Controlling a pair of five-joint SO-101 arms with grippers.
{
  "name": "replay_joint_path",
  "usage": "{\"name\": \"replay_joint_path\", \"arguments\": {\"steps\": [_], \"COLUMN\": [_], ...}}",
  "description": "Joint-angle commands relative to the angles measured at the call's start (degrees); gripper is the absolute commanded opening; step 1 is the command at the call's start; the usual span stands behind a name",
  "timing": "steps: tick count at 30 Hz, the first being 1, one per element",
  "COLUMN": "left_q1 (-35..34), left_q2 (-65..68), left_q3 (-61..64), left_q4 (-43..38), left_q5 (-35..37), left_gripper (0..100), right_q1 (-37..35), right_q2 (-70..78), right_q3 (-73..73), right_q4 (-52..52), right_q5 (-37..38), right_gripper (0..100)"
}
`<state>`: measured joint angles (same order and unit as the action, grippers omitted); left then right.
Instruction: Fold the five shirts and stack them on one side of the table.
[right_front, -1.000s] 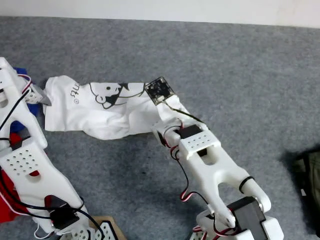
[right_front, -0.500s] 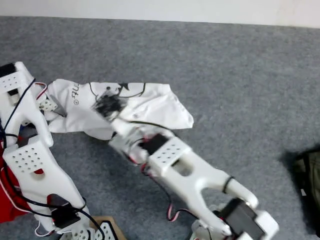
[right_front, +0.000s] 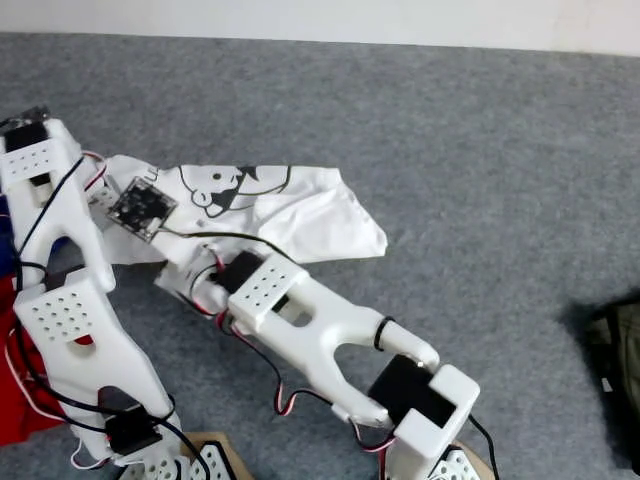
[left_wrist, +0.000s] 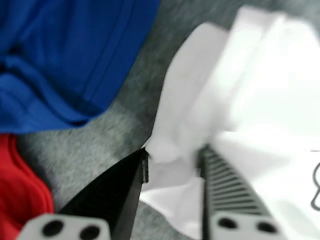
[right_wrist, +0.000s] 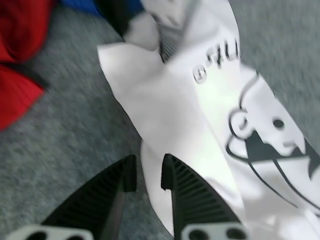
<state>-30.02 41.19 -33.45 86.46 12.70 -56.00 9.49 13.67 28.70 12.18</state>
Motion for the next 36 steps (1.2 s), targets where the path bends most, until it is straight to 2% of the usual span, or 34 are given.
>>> {"name": "replay_joint_path", "arguments": {"steps": [1,3,10,14,20,25,32,36], "left_q1": [1.3,1.0,1.4,3.7,9.6,11.7,10.9,8.4], "left_q2": [-3.8,-3.8,-4.1,-4.1,-4.2,-4.2,-4.2,-3.7], "left_q3": [-3.0,-4.3,-10.1,-13.6,-13.9,-14.6,-22.1,-24.6], "left_q4": [-2.4,-3.2,-2.6,-2.6,-2.6,-1.3,5.0,5.2], "left_q5": [0.7,0.7,0.7,0.8,0.8,1.2,10.3,15.5], "left_gripper": [5,1,1,1,1,1,1,1], "right_q1": [-0.7,-0.7,-0.4,0.6,4.3,8.3,10.6,10.7], "right_q2": [-0.7,-0.7,-0.6,-0.6,-0.7,-1.0,-0.6,-0.6], "right_q3": [-3.3,-3.3,-3.6,-3.6,-3.4,-3.6,-3.4,-3.3], "right_q4": [0.2,0.2,0.1,0.1,0.2,0.2,0.1,0.1], "right_q5": [0.4,0.4,0.4,0.7,0.7,0.7,0.8,0.8], "right_gripper": [10.2,10.2,10.2,10.3,22.1,22.1,22.1,22.1]}}
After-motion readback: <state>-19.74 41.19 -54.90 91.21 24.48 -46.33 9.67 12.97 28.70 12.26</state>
